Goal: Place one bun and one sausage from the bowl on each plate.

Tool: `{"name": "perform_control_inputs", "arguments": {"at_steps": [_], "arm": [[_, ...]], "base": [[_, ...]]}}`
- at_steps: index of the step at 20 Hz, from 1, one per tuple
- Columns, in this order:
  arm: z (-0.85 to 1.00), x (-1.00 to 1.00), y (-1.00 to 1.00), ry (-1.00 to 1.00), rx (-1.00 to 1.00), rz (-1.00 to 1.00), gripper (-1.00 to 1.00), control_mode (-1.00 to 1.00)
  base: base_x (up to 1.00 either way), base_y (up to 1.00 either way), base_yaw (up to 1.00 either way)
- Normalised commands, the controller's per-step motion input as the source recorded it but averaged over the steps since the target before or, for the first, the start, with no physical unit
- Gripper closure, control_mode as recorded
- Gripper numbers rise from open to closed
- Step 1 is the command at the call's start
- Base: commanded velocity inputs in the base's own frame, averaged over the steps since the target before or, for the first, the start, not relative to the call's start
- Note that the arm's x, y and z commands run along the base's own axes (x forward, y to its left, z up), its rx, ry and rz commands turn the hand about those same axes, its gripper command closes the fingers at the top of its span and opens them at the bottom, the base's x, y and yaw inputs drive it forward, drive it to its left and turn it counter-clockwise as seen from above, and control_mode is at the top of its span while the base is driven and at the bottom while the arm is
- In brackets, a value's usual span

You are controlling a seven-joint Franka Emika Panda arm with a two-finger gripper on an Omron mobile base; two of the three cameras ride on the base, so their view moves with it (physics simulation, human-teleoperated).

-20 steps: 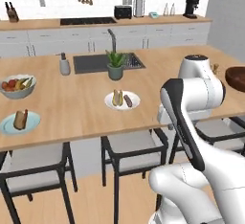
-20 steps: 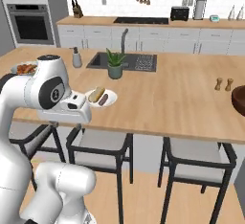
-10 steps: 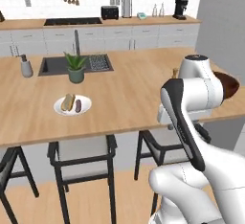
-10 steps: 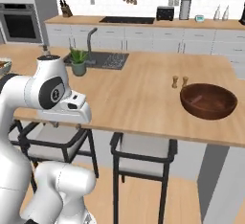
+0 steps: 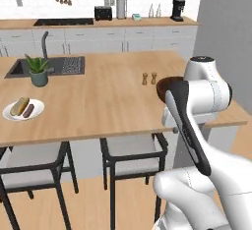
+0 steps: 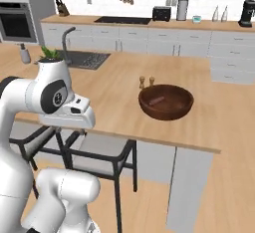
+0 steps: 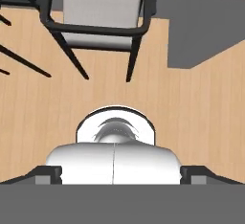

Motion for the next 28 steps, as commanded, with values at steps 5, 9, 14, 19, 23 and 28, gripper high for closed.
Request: {"name": "perform_control_inputs", "arguments": {"at_steps": [5,9,14,19,23,28], "arm": [[0.00,0.00,0.00,0.00,0.00,0.00,-1.00,1.00],[0.00,0.00,0.00,0.00,0.00,0.00,-1.00,1.00],[0.00,0.00,0.00,0.00,0.00,0.00,-1.00,1.00],[0.00,0.00,0.00,0.00,0.00,0.00,-1.00,1.00],[0.00,0.00,0.00,0.00,0.00,0.00,-1.00,1.00],[0.00,0.00,0.00,0.00,0.00,0.00,-1.00,1.00]], "base": [[0.05,-1.00,0.18],[0.13,-1.00,0.22],[0.21,-1.00,0.30],[0.27,-0.96,0.53],[0.15,-0.86,0.64],[0.14,-0.70,0.72]]}}
